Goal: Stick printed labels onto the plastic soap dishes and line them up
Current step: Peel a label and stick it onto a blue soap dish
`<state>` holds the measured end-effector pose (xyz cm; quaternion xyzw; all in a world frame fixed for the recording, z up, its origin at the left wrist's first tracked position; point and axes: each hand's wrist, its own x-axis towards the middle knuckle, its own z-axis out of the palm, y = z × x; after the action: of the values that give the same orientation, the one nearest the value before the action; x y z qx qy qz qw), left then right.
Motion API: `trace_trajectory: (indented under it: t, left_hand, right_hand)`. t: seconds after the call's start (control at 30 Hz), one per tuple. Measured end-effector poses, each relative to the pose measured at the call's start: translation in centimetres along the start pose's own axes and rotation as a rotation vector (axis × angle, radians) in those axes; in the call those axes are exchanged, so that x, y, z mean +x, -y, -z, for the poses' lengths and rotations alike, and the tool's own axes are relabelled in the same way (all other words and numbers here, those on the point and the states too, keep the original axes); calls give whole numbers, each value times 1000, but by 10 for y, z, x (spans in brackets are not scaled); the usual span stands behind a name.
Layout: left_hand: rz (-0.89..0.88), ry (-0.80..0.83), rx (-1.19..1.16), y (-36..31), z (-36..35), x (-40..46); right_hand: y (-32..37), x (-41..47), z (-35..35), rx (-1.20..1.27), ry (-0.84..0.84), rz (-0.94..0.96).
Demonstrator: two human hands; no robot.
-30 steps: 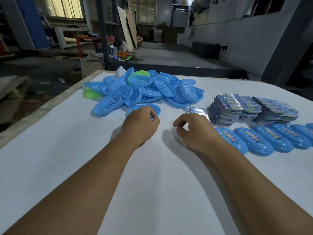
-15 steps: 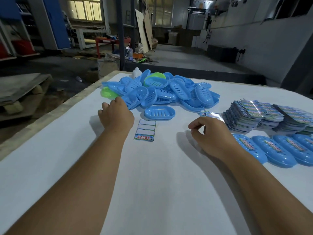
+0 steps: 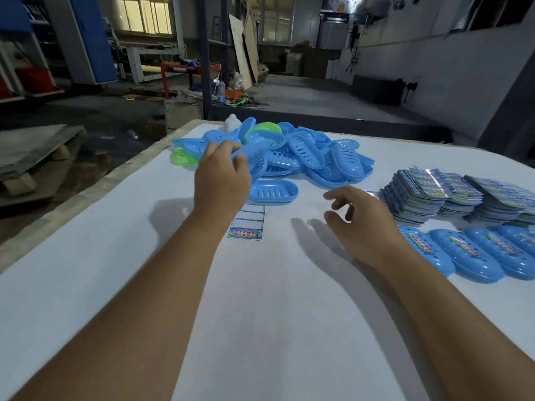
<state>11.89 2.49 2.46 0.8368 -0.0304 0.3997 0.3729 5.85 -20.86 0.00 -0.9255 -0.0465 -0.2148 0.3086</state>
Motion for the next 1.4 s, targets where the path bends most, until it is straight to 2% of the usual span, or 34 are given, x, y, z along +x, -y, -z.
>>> trace_trajectory:
  t: [0.1,0.23,0.33,0.4,0.47,0.53,0.67,0.73,0.83,0.97,1.13,1.27,1.4]
  left_hand:
    - [33,169,-231,-22,-4,-11]
    - [180,561,-386,-36,-15,-28]
    - [230,661,-349,-37,-18,-37]
    - [325,714,-375,-36,-18,-40]
    - [382,714,-381,-36,-18,-42]
    - [323,645,-302,-37,-17,-41]
    - [38,479,300,-26,-8,-28]
    - [51,482,488,-16,-1,-22]
    - [99,547,635,-5,4,-19]
    - [104,594,641,-2,5,-18]
    - [182,586,457,-2,4,-17]
    - [313,624,252,1,1,-17]
    - [213,670,435,2,3,-15]
  right_hand:
    - [4,-4,2,143,-23,66]
    - [9,-5,1,208,74,199]
    - [8,-5,1,150,148,180]
    - [6,-5,0,99,202,161]
    - [3,-5,-1,40,243,146]
    - [1,-3,-2,-25,270,121]
    - [-2,-2,0,-108,310,68]
    - [-4,-2,2,-140,332,64]
    - [-3,-2,1,-160,354,58]
    - [-2,-3,1,-165,364,54]
    - [-2,-3,2,-149,366,54]
    - [-3,-3,2,-151,366,46]
    - [-3,-3,2,-142,362,48]
